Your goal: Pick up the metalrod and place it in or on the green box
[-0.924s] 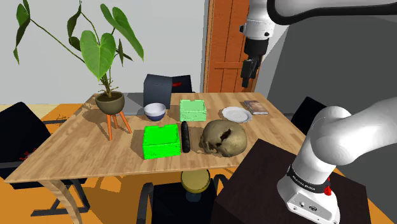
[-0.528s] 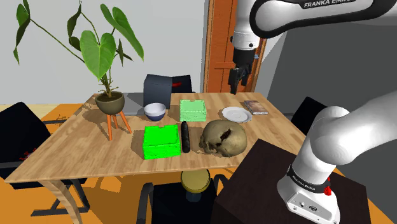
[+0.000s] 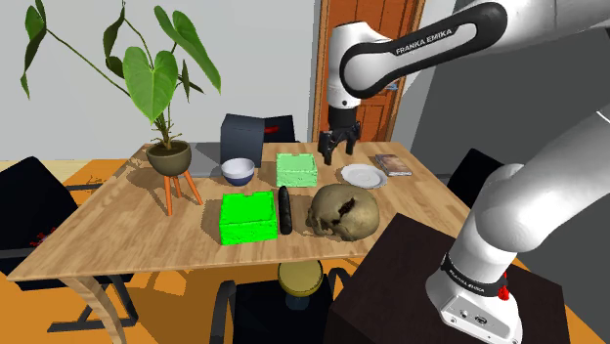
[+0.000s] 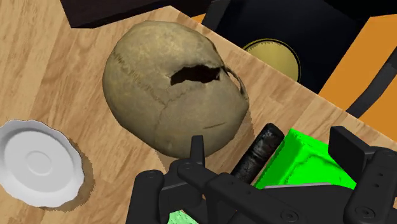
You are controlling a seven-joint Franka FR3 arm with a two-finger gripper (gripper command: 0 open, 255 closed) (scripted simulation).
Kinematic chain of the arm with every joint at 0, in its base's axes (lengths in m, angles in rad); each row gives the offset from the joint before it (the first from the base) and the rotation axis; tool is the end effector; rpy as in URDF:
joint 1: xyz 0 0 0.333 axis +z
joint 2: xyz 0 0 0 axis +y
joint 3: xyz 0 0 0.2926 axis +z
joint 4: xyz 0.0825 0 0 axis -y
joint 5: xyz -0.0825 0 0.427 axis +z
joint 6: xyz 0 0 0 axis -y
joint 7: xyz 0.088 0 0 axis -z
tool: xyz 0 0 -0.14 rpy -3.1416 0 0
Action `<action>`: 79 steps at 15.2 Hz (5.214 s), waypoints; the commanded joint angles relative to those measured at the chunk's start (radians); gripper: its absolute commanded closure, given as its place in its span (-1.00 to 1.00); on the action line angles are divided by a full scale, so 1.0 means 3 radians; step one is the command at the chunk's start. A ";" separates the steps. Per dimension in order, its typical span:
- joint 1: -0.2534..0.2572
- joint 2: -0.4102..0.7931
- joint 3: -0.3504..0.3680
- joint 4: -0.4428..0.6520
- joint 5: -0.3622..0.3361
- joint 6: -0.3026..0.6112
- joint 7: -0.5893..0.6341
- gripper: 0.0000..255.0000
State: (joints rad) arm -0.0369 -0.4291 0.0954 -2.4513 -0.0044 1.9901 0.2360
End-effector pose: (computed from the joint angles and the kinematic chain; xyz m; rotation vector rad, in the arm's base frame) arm 0.4564 0.0242 0.3778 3.0801 -0.2856 -0.0422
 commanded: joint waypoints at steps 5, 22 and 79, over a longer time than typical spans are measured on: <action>-0.0080 0.0773 0.0069 0.0218 0.0056 0.0518 0.0468 -1.00; -0.0164 0.3010 -0.0067 0.1537 0.0221 0.1374 0.1455 -1.00; 0.0528 0.4129 -0.0518 0.2294 0.0066 0.1881 0.2423 1.00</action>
State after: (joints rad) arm 0.1176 0.7695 -0.0594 -1.7573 0.0167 2.6200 0.9572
